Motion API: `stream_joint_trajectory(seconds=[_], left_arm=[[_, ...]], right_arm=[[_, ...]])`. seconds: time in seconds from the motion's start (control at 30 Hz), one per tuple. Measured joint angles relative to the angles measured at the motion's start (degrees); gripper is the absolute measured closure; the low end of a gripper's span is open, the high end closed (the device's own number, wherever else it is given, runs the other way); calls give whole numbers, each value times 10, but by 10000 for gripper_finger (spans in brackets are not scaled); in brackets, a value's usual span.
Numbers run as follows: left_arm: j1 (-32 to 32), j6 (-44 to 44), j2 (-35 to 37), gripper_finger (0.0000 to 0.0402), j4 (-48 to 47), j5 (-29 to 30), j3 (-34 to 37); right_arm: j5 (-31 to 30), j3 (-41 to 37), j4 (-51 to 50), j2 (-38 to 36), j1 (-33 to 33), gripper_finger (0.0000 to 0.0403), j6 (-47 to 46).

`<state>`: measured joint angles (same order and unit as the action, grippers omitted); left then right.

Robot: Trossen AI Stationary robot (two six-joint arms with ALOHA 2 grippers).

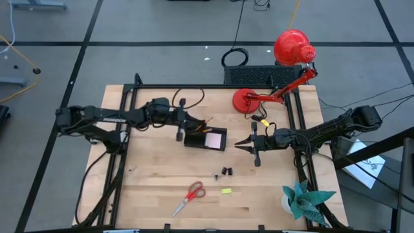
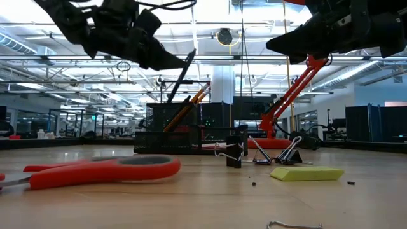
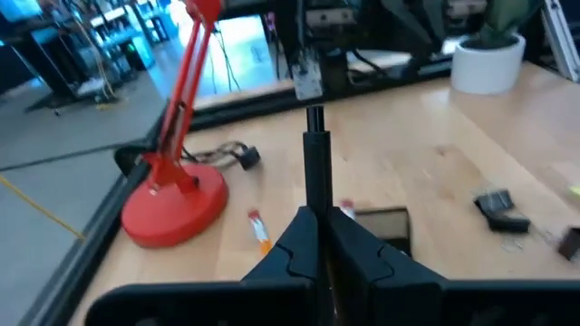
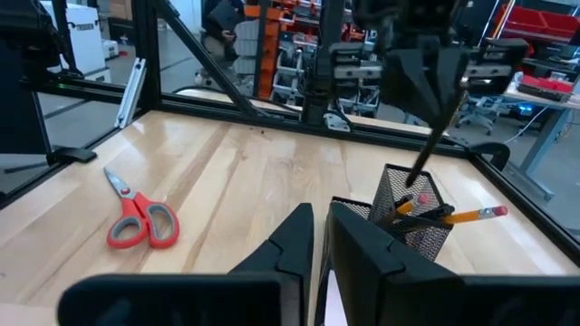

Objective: Pick and place office supplies into organizer
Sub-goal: Put the black pen into the black desk organizer

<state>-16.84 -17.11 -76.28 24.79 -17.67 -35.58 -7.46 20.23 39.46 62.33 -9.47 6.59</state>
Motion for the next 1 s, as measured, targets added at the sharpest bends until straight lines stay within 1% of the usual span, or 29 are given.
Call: stream_joint_trajectory(seconds=[0.17, 0.23, 0.33, 0.5, 0.67, 0.9, 1.0], left_arm=[[-14, -4, -37, 398, 6, -14, 0], [-18, -6, -47, 394, 11, -20, -1], [-25, -7, -60, 388, 4, -20, 0], [-34, -8, -77, 398, 3, -20, -1], [-35, -8, -97, 386, 3, -20, -1], [-35, 6, -116, 397, 3, -19, -1], [-35, 27, -116, 380, 7, -19, -1]], right_arm=[[-1, 0, 2, 0, 0, 369, -9], [-1, 0, 2, 0, 0, 369, -9], [-1, 0, 2, 0, 0, 369, -10], [-2, 0, 1, 0, 0, 369, -14], [-2, 0, 1, 0, 0, 369, -14], [0, 0, 1, 0, 0, 369, -31], [0, 0, 1, 0, 0, 369, -32]])
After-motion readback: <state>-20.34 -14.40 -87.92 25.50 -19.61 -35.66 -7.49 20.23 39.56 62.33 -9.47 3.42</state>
